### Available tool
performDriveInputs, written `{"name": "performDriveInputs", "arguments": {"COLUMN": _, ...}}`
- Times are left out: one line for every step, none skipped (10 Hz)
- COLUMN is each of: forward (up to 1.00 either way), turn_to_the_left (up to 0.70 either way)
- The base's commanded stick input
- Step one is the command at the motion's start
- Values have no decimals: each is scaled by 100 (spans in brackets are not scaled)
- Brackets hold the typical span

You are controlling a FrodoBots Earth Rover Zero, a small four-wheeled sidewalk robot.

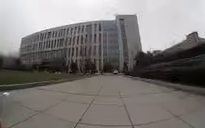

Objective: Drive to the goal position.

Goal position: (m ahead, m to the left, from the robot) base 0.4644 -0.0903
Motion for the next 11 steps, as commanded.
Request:
{"name": "performDriveInputs", "arguments": {"forward": 70, "turn_to_the_left": -1}}
{"name": "performDriveInputs", "arguments": {"forward": 70, "turn_to_the_left": -1}}
{"name": "performDriveInputs", "arguments": {"forward": 70, "turn_to_the_left": -1}}
{"name": "performDriveInputs", "arguments": {"forward": 70, "turn_to_the_left": -1}}
{"name": "performDriveInputs", "arguments": {"forward": 70, "turn_to_the_left": -1}}
{"name": "performDriveInputs", "arguments": {"forward": 70, "turn_to_the_left": -1}}
{"name": "performDriveInputs", "arguments": {"forward": 70, "turn_to_the_left": -1}}
{"name": "performDriveInputs", "arguments": {"forward": 70, "turn_to_the_left": -1}}
{"name": "performDriveInputs", "arguments": {"forward": 70, "turn_to_the_left": -1}}
{"name": "performDriveInputs", "arguments": {"forward": 70, "turn_to_the_left": -1}}
{"name": "performDriveInputs", "arguments": {"forward": 70, "turn_to_the_left": -1}}
